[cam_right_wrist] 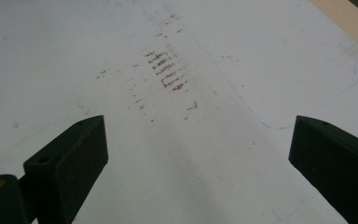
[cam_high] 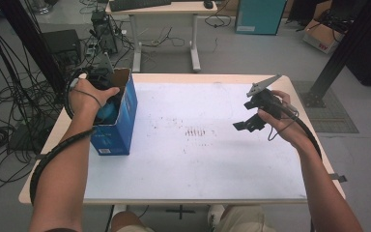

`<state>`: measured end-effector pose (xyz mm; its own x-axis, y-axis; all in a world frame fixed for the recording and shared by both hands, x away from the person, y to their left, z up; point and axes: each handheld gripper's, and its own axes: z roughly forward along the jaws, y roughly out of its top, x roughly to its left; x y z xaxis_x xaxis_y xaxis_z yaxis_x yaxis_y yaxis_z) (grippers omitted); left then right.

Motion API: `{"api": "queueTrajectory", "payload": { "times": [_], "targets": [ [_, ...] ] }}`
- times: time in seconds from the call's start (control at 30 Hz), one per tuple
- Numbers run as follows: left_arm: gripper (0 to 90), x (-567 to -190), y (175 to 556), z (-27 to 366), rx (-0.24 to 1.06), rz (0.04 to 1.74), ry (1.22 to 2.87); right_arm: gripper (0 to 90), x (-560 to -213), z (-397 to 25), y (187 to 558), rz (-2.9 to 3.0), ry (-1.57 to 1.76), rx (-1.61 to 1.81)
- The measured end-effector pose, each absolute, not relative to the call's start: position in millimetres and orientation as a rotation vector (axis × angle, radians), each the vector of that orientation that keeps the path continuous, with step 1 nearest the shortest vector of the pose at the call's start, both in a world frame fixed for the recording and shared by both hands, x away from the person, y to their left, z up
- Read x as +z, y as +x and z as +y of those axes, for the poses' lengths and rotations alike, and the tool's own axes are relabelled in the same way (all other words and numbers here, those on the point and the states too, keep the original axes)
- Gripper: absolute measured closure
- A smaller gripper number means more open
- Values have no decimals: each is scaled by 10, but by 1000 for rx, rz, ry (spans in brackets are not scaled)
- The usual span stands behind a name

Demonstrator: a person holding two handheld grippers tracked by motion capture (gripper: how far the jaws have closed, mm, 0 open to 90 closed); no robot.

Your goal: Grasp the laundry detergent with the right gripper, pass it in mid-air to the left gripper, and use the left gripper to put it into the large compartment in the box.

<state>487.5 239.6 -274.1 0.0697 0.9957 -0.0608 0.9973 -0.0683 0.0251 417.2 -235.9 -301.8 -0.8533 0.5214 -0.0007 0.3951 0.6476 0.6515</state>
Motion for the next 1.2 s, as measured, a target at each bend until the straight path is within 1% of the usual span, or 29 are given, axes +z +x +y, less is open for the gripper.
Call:
{"api": "queueTrajectory", "payload": {
  "times": [1.2],
  "targets": [
    [365, -2743, 4878, 2407, -42, 2090, 2259, 48, -2887, -2369, 4251, 2675, 738, 923]
  ]
}}
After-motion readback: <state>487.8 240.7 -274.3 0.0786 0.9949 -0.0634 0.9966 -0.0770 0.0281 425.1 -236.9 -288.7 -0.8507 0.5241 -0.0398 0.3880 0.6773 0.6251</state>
